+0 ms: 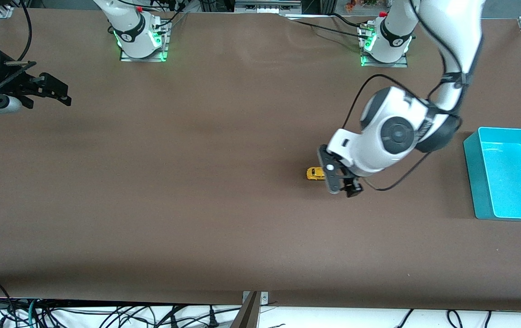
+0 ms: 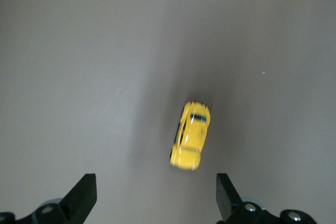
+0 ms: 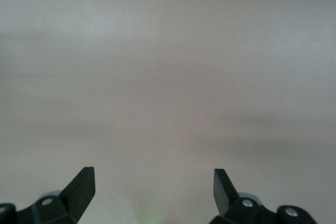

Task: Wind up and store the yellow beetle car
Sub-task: 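Reach the left gripper down to the rolled yellow car, then close the left gripper on the yellow car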

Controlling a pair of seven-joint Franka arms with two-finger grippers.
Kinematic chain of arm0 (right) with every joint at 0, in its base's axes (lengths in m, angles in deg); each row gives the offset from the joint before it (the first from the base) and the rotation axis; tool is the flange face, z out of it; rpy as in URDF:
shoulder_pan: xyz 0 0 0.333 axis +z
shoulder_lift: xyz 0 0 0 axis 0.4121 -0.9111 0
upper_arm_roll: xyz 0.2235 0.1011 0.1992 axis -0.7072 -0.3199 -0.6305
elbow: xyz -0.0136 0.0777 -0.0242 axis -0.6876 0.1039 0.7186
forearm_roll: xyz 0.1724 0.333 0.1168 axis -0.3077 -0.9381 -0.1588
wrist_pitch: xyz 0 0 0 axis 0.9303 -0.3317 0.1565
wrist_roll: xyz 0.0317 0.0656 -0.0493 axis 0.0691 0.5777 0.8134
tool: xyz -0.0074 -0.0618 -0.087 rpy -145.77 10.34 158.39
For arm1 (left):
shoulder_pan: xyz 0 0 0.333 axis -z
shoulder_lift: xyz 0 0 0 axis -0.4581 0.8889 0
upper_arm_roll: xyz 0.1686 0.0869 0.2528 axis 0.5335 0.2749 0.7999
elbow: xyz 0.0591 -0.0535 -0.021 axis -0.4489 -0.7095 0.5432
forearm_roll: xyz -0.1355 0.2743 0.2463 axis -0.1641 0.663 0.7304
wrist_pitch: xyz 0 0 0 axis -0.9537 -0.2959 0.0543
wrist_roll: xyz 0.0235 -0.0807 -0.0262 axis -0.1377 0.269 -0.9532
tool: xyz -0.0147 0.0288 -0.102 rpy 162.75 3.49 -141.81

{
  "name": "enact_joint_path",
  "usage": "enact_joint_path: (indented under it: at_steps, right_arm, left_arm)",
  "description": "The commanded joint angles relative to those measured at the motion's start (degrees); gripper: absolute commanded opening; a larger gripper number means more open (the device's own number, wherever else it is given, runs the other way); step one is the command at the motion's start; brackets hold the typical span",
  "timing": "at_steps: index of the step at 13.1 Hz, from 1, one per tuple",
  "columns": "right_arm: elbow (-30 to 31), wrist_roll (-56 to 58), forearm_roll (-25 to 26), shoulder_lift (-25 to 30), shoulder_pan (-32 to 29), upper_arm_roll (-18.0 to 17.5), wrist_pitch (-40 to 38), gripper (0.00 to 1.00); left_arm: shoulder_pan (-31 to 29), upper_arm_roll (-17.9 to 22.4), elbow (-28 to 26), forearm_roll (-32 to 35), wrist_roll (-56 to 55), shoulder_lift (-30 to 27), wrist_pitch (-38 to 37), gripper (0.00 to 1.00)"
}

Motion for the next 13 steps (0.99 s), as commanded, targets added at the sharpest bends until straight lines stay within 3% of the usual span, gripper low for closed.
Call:
enact_joint_path:
  at_steps: [1,6,13]
  right_arm:
    - [0.0,-0.1,-0.2,-0.2,0.5,0.5,0.1,1.0]
    - [0.0,-0.1,-0.1,-0.3,0.5,0.5,0.3,1.0]
    - [0.0,0.0,-0.1,-0.7,0.5,0.5,0.1,1.0]
  left_arm:
    - [0.2,-1.1,-10.4,2.6,2.4,-2.1,11.1,1.0]
    - [1.0,-1.7,-21.3,9.2,1.4,-3.3,23.9,1.0]
    - [1.2,-1.8,-23.1,17.7,-4.3,-0.8,26.2,1.0]
